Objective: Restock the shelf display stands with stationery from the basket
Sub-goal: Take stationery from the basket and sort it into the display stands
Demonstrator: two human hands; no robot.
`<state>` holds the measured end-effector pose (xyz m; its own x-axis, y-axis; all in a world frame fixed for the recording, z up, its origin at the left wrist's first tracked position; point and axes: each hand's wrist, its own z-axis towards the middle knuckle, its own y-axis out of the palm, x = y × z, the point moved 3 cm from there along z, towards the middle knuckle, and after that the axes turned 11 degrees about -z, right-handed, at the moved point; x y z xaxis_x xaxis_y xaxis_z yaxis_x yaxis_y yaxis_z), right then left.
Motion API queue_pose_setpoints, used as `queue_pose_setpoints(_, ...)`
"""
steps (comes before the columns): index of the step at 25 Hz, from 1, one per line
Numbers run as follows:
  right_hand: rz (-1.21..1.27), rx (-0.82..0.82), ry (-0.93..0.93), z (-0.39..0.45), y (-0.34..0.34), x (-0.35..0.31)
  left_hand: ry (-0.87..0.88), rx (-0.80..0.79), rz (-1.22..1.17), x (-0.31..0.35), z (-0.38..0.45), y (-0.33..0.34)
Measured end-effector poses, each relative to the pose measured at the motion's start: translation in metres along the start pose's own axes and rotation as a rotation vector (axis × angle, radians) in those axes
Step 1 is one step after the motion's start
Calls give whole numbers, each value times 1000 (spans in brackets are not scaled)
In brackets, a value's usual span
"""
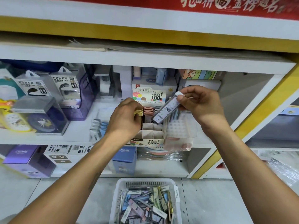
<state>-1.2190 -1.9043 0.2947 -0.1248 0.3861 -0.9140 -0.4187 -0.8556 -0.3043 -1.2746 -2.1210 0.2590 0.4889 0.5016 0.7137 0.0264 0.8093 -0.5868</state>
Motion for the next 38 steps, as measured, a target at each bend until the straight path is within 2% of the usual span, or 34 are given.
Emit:
queue_pose_setpoints(3, -108, -63, -80, 0, 25, -3, -66, 36, 88, -17, 2, -22)
queue_pose_setpoints(5, -345, -77, -137, 1, 40, -1, -102, 9, 144, -30, -1, -33)
queue_pose_setpoints(7, -624, -79, -199, 1, 49, 1, -50, -53, 138, -35, -7, -35)
queue_pose_setpoints(11, -729, 70, -259, 2, 47, 0, 75, -236, 122, -32, -14, -23)
queue_pose_setpoints(13, -795, 175, -325, 2, 43, -4, 84, -312, 144, -31, -16, -15)
queue_pose_setpoints(15, -848, 210, -373, 2, 41, -6, 79, -348, 156, -31, -16, -11)
queue_pose_setpoints(22, -895, 107, -415, -2, 44, -2, 92, -336, 186, -25, -16, -9)
queue_pose_setpoints(29, -1126, -152, -382, -1, 58, 17, 84, -330, 184, -23, -14, -8)
queue_pose_setpoints(31, -1109, -147, -326, -1, 54, 18, 76, -340, 180, -23, -14, -7)
queue_pose_setpoints(38, -816, 32, -387, -28, 41, -13, 122, -248, 118, -4, -22, -13)
